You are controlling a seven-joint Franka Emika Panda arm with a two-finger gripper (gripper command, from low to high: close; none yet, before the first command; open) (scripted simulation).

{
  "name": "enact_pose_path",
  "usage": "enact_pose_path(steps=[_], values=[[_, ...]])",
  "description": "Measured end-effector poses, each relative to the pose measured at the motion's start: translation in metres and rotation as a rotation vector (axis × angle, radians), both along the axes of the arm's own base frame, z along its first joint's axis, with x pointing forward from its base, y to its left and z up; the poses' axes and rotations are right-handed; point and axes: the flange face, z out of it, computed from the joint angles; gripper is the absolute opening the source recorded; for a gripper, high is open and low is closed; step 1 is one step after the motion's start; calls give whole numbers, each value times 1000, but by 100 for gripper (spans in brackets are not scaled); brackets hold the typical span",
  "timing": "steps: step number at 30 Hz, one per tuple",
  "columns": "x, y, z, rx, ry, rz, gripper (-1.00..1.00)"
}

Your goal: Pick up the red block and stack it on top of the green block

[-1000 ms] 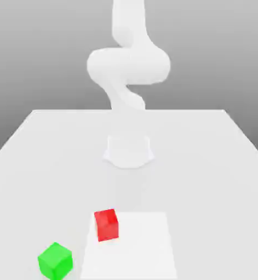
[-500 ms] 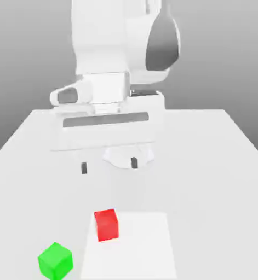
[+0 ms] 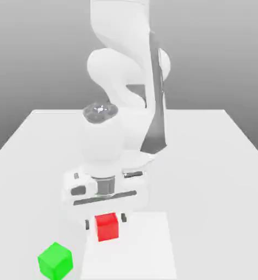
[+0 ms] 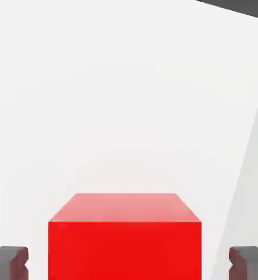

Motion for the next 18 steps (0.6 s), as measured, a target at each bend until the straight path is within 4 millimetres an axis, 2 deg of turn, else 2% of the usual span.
enact_pose_path(steps=[5, 13, 15, 18], values=[[0, 0, 0, 0, 1, 0, -100], [0, 0, 56, 1, 0, -1, -100], [11, -9, 66, -1, 2, -18, -100], [37, -40, 77, -6, 3, -83, -100]])
